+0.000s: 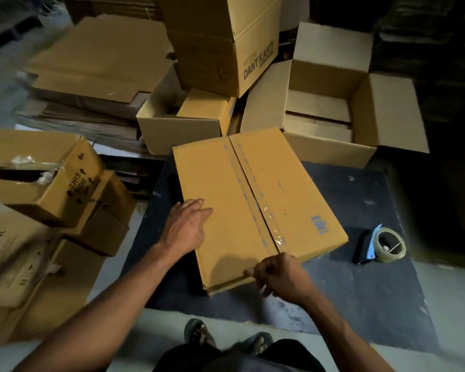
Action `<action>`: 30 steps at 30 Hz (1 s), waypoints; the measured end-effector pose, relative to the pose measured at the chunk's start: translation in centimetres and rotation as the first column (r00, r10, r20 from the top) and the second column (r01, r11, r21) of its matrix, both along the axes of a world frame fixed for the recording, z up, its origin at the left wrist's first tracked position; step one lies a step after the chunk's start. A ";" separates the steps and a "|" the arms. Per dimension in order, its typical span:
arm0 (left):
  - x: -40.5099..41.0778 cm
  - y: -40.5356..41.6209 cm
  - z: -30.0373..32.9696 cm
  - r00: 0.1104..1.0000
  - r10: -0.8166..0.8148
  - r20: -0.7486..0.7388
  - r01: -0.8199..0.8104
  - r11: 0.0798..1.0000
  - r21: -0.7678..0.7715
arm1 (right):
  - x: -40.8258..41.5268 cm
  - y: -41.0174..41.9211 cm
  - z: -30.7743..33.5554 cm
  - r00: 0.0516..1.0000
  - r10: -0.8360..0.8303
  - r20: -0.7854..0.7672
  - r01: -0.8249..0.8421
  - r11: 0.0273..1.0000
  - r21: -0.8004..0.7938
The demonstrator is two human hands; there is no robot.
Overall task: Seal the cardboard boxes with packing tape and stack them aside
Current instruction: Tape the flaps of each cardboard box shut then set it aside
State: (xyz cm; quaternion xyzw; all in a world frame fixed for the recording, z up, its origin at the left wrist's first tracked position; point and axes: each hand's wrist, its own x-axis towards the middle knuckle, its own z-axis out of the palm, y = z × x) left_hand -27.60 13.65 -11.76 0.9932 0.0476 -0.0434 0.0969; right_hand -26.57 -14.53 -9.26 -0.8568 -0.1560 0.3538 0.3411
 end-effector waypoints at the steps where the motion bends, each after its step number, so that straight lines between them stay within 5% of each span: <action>1: -0.2 -1.1 -0.4 0.999 0.006 0.051 -0.004 0.999 -0.045 | 0.8 -1.0 0.2 0.997 -0.057 0.061 0.056 0.998 0.027; 5: -2.0 -8.9 -1.9 0.977 -0.088 0.195 0.114 0.985 -0.128 | 5.1 -7.6 0.5 0.860 -0.251 0.445 0.311 0.948 -0.067; 10: 0.0 -18.4 -3.3 0.937 -0.196 0.289 0.236 0.965 -0.110 | 10.8 -17.9 -2.9 0.815 -0.285 0.505 0.396 0.909 -0.126; 16: 4.7 -26.2 -5.1 0.984 -0.124 0.124 0.114 0.990 0.088 | 19.6 -28.6 -7.4 0.912 0.123 0.392 0.104 0.853 -0.511; 23: 5.2 -28.8 -6.6 0.981 -0.061 0.183 0.020 0.976 0.219 | 24.7 -30.0 -9.5 0.675 0.684 0.276 -0.299 0.596 -0.745; 27: 5.2 -28.5 -6.4 0.979 -0.073 0.193 0.028 0.974 0.225 | 24.6 -30.1 -10.2 0.576 0.773 0.266 -0.356 0.530 -0.770; 30: 5.2 -28.6 -6.3 0.983 -0.057 0.173 0.018 0.975 0.221 | 24.4 -30.5 -9.6 0.616 0.715 0.330 -0.318 0.609 -0.727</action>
